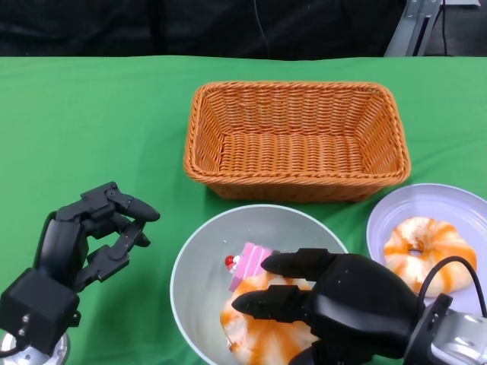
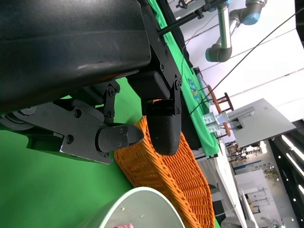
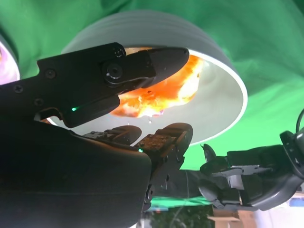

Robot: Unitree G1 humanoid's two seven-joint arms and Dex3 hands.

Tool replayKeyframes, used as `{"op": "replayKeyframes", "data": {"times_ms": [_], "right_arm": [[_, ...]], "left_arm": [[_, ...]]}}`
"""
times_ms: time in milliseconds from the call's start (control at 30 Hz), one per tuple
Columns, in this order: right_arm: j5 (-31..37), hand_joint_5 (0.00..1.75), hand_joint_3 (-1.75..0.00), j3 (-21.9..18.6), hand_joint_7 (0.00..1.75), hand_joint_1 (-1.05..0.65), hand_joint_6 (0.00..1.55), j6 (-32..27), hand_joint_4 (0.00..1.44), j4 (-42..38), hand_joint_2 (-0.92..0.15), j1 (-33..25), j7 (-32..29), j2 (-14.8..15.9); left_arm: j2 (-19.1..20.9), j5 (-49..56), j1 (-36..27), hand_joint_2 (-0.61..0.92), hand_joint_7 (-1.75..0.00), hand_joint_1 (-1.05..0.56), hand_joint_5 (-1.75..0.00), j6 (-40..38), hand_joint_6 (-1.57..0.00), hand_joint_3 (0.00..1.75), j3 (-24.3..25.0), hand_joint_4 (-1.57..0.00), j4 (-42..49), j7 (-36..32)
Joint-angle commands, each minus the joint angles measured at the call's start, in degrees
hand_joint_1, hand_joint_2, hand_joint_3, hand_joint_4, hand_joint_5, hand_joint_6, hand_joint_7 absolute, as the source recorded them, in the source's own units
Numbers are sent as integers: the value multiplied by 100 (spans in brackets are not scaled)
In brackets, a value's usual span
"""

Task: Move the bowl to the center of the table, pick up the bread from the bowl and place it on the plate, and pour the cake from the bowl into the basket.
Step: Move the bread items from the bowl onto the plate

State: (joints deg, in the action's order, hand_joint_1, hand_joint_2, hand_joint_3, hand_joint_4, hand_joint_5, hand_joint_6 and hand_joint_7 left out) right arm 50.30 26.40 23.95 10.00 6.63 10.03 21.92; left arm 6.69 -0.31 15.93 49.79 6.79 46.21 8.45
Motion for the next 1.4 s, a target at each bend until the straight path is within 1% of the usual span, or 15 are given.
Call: {"op": "replayKeyframes", "data": {"times_ms": [33, 233, 300, 467, 700, 867, 1067, 1400], "right_arm": [[398, 3, -12, 103, 1, -84, 50, 114, 36, -65, -92, 52, -288, 138], [948, 3, -9, 294, 1, -83, 52, 189, 36, -175, -92, 86, -811, 131], [1065, 2, -8, 343, 1, -84, 53, 183, 36, -213, -92, 107, -885, 137], [1140, 1, -8, 407, 0, -84, 51, 56, 34, -202, -92, 105, -724, 135], [1126, 2, -5, 479, 1, -86, 51, -73, 36, -205, -92, 108, -605, 90], [1206, 1, -6, 567, 0, -85, 50, -176, 34, -129, -92, 130, -392, 89], [1351, 1, -6, 700, 1, -85, 51, -316, 36, -112, -92, 147, -388, 58], [1551, 4, -3, 906, 0, -80, 51, -511, 45, -350, -92, 242, -552, -112]], "left_arm": [[54, 0, -101, 84, -101, -3, -135, -41, -82, 53, -3, -78, -99, -66], [39, -22, -142, 84, -100, -3, -134, -66, -82, 53, -9, -77, -158, -56], [30, -7, -166, 84, -100, -4, -134, -90, -82, 52, -14, -77, -224, -74], [31, -27, -199, 85, -101, -4, -134, -146, -82, 52, -16, -77, -300, -40], [14, -103, -209, 85, -99, -4, -135, -188, -83, 50, -5, -78, -316, -2], [11, -83, -248, 86, -98, -4, -135, -185, -83, 50, -14, -78, -364, -20], [4, -128, -295, 87, -98, -2, -135, -240, -83, 48, -26, -78, -431, 41], [-30, -162, -334, 87, -96, 0, -132, -276, -84, 49, -25, -79, -432, 60]]}}
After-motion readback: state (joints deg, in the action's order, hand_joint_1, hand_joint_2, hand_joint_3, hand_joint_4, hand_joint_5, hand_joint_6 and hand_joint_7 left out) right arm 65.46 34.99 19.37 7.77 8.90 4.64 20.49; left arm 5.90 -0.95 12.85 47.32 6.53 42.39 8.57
